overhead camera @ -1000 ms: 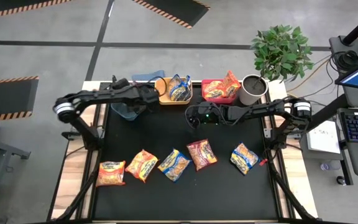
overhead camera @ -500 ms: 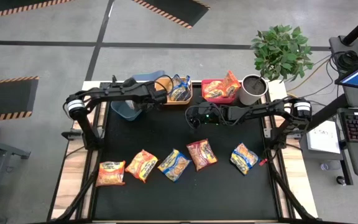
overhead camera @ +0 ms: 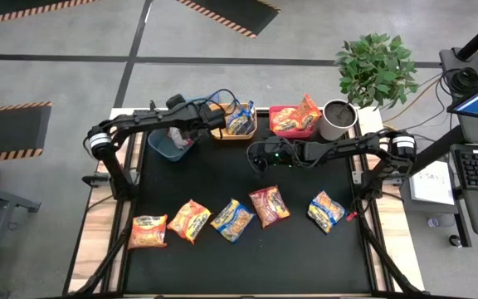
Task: Sort Maruchan noodles
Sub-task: Put the red noodle pack into the blue bin, then put the blue noodle pack into the yellow bin
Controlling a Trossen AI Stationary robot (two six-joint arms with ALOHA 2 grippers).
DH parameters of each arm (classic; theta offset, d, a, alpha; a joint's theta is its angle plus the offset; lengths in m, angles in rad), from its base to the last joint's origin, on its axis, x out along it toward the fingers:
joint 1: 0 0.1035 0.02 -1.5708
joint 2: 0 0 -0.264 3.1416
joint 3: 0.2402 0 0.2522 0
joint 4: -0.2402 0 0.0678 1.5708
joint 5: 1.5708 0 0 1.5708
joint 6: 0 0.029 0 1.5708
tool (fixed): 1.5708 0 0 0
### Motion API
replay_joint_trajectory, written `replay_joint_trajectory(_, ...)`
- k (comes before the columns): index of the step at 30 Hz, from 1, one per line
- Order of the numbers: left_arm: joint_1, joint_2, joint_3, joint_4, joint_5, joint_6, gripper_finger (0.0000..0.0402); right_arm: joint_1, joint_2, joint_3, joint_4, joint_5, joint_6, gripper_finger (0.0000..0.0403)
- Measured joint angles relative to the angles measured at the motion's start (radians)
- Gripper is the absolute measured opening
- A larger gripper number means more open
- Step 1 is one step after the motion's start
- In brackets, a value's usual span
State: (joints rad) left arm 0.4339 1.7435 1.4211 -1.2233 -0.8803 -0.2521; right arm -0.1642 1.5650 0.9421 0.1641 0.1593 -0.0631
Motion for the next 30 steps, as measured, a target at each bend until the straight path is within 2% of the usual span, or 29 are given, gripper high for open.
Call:
replay_joint_trajectory(2, 0.000, -0.016, 0.026, -0.024, 0.013, 0.052, 0.0149, 0.000, 0.000, 0.000, -0.010, 0.000, 0.000, 0.0009)
replay_joint_trajectory(4, 0.000, -0.045, 0.037, -0.034, 0.102, 0.132, 0.0154, 0.000, 0.000, 0.000, -0.016, 0.000, 0.002, 0.0009)
replay_joint_trajectory(6, -0.001, -0.085, 0.036, -0.030, 0.257, 0.239, 0.0156, 0.000, 0.000, 0.000, -0.025, 0.000, 0.003, 0.0009)
replay_joint_trajectory(10, -0.001, -0.200, -0.027, -0.003, 0.651, 0.427, 0.0150, 0.000, 0.000, 0.000, -0.041, 0.000, 0.007, 0.0009)
replay_joint_trajectory(12, -0.002, -0.262, -0.085, 0.044, 0.738, 0.453, 0.0140, 0.000, 0.000, 0.000, -0.041, -0.001, 0.014, 0.0009)
replay_joint_trajectory(14, -0.002, -0.322, -0.143, 0.066, 0.727, 0.431, 0.0126, 0.000, 0.000, -0.003, -0.041, -0.001, 0.014, 0.0009)
replay_joint_trajectory(20, 0.003, -0.451, -0.278, 0.032, 0.582, 0.278, 0.0080, 0.000, 0.000, -0.007, -0.041, -0.001, 0.021, 0.0009)
replay_joint_trajectory(25, -0.001, -0.489, -0.335, 0.102, 0.576, 0.166, 0.0046, 0.000, 0.000, -0.007, -0.032, -0.001, 0.020, 0.0009)
replay_joint_trajectory(30, -0.038, -0.507, -0.380, 0.230, 0.583, 0.195, 0.0023, 0.000, 0.000, -0.007, -0.033, -0.001, 0.044, 0.0009)
